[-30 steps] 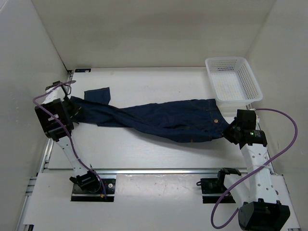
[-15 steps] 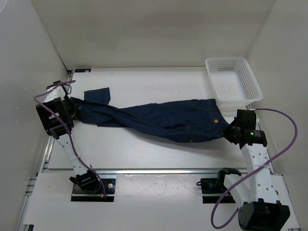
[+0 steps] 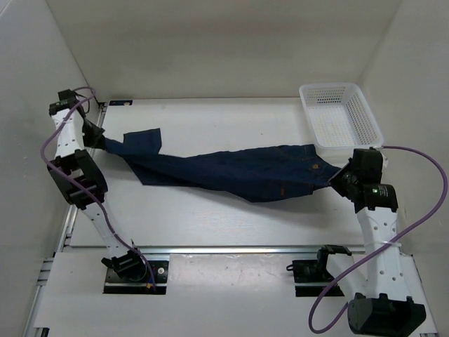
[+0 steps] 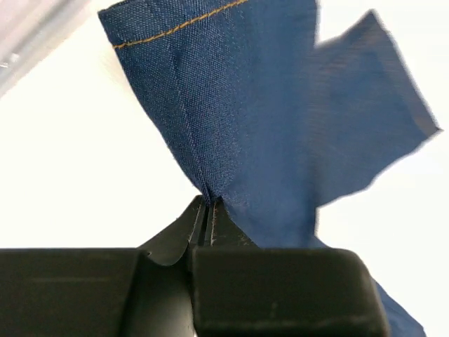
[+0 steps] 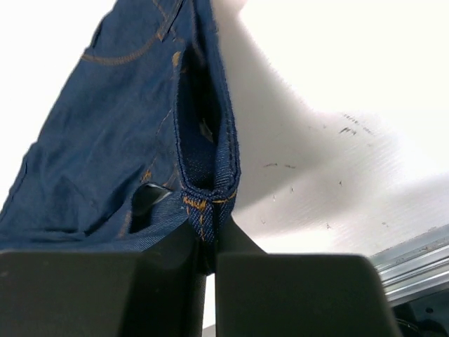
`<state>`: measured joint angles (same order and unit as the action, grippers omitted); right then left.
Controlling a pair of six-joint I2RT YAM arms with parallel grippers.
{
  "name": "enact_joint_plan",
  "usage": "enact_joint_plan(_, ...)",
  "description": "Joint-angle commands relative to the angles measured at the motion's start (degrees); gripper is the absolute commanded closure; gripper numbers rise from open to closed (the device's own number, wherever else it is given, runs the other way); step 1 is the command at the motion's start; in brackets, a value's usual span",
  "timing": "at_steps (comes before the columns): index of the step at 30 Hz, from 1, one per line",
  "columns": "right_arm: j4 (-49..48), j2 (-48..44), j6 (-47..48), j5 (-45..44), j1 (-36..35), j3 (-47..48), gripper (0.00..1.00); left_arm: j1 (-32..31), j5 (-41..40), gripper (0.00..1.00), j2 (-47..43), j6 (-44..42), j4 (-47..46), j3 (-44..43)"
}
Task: Fold and stack the trousers
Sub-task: Flatten the trousers out
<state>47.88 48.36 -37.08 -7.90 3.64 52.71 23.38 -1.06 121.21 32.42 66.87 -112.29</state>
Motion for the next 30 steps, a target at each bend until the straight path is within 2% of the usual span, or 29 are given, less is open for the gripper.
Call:
enact_joint_plan(1, 0.4, -1.2, 0.7, -4.8, 0.2, 3.2, 1.0, 0.6, -1.4, 0.9, -10.4, 0.6, 2.9, -2.9)
enact_joint_plan(6, 5.7, -8.5, -4.4, -8.2, 0.2, 2.3, 1.0, 1.8, -2.1, 0.9, -17.7, 0.6, 2.9, 5.0)
enact_joint_plan(10, 14.0, -13.1, -10.7, -10.4, 0.2, 1.6, 0.99, 3.6, -4.3, 0.9, -24.9, 0.6, 1.6, 18.3)
enact_joint_plan(14, 22.3, -14.4, -14.4, -15.4, 0.2, 4.0, 0.76, 6.0, -6.8, 0.9, -29.8, 0.7, 3.5, 24.7)
enact_joint_plan(15, 23.0, -15.0, -14.4, -15.4, 0.2, 4.0, 0.54, 6.0, -7.4, 0.86, -32.4, 0.7, 4.1, 25.6)
enact_joint_plan(17, 23.0, -15.8, -15.0, -14.6, 0.2, 5.4, 0.37, 7.5, -6.9, 0.74, -34.7, -1.6, 4.1, 27.0)
enact_joint_plan(18, 23.6, -15.8, -15.7, -14.6, 0.2, 5.9, 0.26, 7.5, -6.9, 0.48, -35.4, -1.7, 4.1, 27.0)
enact_joint_plan(19, 24.1, -15.8, -15.7, -15.4, 0.2, 6.8, 0.24, 7.5, -6.0, 0.37, -35.9, -1.7, 4.1, 26.5)
enact_joint_plan(20, 24.1, -15.8, -15.7, -15.9, 0.2, 6.8, 0.24, 7.5, -3.8, 0.29, -36.7, -2.3, 4.1, 26.0)
enact_joint_plan(23, 22.4, -14.5, -14.3, -16.4, 0.2, 8.4, 0.33, 5.8, -0.9, 0.27, -36.7, -2.9, 2.7, 24.1)
enact_joint_plan(24, 22.4, -14.5, -14.2, -16.4, 0.2, 9.0, 0.4, 5.1, -1.7, 0.27, -36.7, -2.9, 2.2, 22.5)
enact_joint_plan(25, 19.8, -13.7, -13.4, -16.4, 0.2, 9.0, 0.6, 4.4, -1.7, 0.28, -37.4, -2.1, 2.2, 21.9)
enact_joint_plan(27, 17.2, -12.3, -9.4, -13.2, 0.2, 9.0, 0.76, 2.8, -2.2, 0.37, -37.4, -2.1, -0.1, 21.2)
enact_joint_plan(28, 13.1, -11.0, -7.4, -10.9, 0.2, 9.0, 0.88, 2.3, -1.7, 0.4, -37.4, -2.6, -1.2, 21.1)
enact_joint_plan(30, 8.7, -8.9, -1.0, -4.5, 0.2, 7.4, 0.93, -0.2, 1.7, 0.51, -35.7, -4.4, -3.5, 20.5)
